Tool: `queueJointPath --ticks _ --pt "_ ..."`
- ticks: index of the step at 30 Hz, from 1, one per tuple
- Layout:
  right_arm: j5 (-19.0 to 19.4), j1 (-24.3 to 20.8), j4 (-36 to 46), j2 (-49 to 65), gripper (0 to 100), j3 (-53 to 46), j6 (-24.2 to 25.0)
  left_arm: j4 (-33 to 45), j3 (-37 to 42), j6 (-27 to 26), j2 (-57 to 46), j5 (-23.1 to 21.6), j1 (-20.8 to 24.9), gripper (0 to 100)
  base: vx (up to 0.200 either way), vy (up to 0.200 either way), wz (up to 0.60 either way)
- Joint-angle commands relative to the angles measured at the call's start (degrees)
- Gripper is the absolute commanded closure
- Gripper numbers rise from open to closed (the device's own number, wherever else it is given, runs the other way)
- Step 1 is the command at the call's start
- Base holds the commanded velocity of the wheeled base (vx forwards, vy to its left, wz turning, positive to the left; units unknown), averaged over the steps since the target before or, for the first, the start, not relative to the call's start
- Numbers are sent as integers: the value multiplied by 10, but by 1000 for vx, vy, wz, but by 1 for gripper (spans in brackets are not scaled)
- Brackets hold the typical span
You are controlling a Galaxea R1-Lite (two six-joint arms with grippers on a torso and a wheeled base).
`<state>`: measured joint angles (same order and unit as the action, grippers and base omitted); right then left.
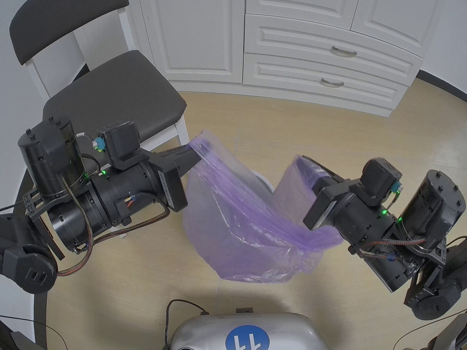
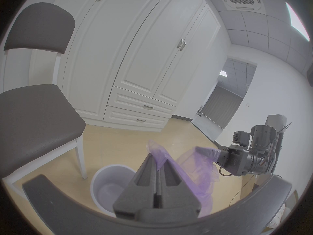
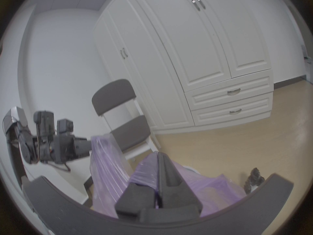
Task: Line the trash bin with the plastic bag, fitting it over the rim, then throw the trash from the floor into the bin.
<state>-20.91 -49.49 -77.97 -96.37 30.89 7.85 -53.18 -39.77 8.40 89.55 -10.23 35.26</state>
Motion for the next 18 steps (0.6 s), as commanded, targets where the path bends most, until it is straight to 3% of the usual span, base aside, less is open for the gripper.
queueJointPath --ticks 1,5,13,18 --pt "-10 1 -71 -89 100 41 7 -29 12 7 33 0 1 100 0 0 0" --pt "-10 1 -114 -116 100 60 8 -69 21 18 49 5 6 100 0 0 0" --pt "-10 -10 -120 -130 100 70 23 -90 26 31 57 88 48 100 0 0 0" --pt "-15 -28 -120 -123 100 70 24 -91 27 41 61 116 64 100 0 0 0"
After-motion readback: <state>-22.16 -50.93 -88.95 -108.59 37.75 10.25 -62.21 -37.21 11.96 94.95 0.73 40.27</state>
